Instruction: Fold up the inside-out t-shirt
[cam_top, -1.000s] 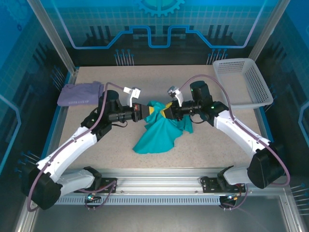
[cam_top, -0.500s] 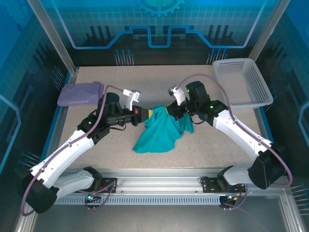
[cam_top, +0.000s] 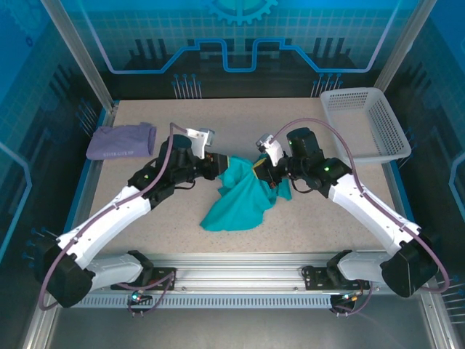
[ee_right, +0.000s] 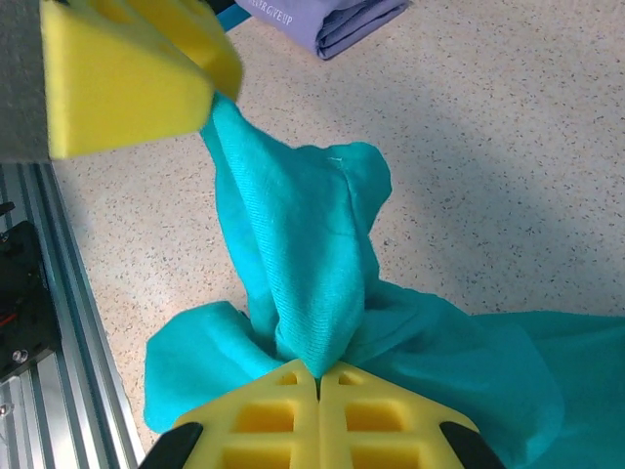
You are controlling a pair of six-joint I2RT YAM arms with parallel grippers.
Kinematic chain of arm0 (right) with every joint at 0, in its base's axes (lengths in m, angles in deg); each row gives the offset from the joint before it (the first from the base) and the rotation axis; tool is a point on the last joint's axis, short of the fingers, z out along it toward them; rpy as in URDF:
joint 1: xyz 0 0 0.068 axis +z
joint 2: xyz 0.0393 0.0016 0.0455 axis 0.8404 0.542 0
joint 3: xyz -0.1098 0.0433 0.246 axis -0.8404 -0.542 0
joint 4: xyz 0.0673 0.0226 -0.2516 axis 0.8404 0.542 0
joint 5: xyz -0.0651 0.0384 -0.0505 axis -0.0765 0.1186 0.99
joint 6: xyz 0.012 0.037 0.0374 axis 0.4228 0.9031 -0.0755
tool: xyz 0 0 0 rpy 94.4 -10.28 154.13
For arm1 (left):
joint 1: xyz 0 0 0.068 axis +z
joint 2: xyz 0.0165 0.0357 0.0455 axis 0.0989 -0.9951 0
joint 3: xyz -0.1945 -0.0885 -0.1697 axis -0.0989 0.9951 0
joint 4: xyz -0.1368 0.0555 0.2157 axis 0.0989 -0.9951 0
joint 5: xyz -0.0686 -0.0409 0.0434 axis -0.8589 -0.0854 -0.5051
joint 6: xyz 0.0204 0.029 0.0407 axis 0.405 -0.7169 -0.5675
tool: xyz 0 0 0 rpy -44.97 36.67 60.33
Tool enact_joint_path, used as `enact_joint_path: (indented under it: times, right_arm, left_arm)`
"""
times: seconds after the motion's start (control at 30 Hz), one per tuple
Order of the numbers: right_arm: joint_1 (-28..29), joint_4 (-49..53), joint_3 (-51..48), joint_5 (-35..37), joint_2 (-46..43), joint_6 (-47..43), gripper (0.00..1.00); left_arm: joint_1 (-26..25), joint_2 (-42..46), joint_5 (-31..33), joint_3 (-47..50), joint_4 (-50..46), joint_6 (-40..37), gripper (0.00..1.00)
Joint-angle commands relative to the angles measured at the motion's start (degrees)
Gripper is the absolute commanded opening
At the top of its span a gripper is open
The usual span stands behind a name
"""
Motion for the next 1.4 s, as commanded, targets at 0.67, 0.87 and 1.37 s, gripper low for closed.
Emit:
enact_joint_path:
  times: [0.67, 0.87, 1.37]
  right_arm:
    - [-1.51, 14.33, -21.59, 28.38, -19.54, 26.59, 0.29]
    - [2.64, 5.72, -18.92, 26.21, -16.83, 19.78, 0.45]
    - [7.47, 8.79, -19.27, 16.94, 1.47, 20.89, 0.41]
  left_arm:
    - [-2.51, 4.22, 0.11, 16.84, -3.84, 6.04, 0.75]
    - [-2.90, -0.56, 3.82, 16.39, -6.47, 5.74, 0.76]
    - [-2.88, -5.69, 8.49, 13.59, -8.25, 4.90, 0.78]
